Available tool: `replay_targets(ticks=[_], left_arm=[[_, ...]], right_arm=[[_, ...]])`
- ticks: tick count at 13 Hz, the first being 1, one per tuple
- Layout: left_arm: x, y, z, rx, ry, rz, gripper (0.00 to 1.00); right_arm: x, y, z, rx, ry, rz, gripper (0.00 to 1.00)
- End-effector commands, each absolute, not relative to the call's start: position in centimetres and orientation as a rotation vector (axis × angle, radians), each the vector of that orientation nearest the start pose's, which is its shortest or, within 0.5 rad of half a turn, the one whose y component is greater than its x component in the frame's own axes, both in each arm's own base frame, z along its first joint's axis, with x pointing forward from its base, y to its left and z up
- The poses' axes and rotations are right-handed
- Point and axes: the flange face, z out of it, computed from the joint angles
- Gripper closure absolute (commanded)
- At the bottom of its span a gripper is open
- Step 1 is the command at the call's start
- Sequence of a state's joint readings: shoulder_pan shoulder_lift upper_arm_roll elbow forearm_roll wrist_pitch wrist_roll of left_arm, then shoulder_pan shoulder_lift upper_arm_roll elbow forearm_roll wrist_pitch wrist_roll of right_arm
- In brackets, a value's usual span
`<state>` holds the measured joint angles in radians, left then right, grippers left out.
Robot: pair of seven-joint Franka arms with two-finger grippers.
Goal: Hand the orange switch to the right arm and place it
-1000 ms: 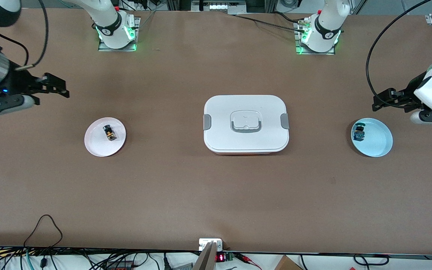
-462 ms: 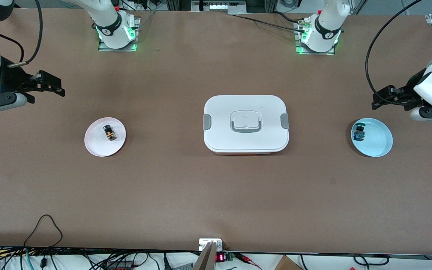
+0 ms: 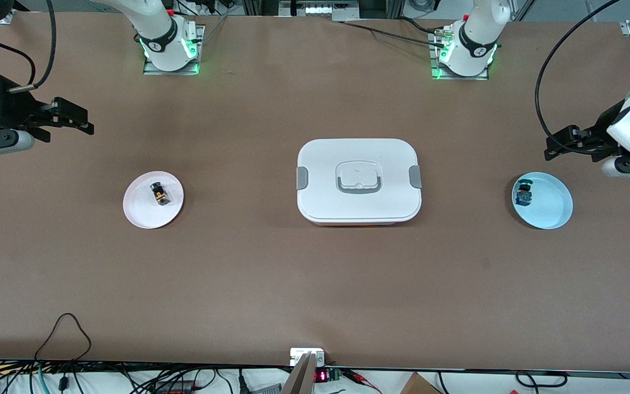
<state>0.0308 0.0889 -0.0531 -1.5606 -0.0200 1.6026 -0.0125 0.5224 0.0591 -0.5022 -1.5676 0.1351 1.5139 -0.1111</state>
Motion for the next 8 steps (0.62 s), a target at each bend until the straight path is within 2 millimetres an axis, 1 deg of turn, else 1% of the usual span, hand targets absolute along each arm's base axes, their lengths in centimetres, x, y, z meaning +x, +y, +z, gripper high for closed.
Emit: replay_targets(ticks=[1, 4, 6, 8], left_arm=[[57.7, -1.12, 58.63, -3.137, 0.027, 0.074, 0.0], [57.81, -0.72, 59.57, -3.14, 0.019, 0.043, 0.0], [57.89, -1.31, 59.52, -3.139, 0.031, 0.038, 0.0], [57.86, -1.21, 59.43, -3.138, 0.034, 0.045, 0.0]], right_arm=[[55.57, 3.41, 59.42, -3.022, -0.163, 0.143, 0.0], [55.33, 3.19, 58.86, -3.023, -0.143, 0.136, 0.0], [54.76, 2.65, 58.8, -3.014, -0.138, 0.108, 0.0], [54.76, 2.52, 59.0, -3.039, -0.146, 0.101, 0.0]])
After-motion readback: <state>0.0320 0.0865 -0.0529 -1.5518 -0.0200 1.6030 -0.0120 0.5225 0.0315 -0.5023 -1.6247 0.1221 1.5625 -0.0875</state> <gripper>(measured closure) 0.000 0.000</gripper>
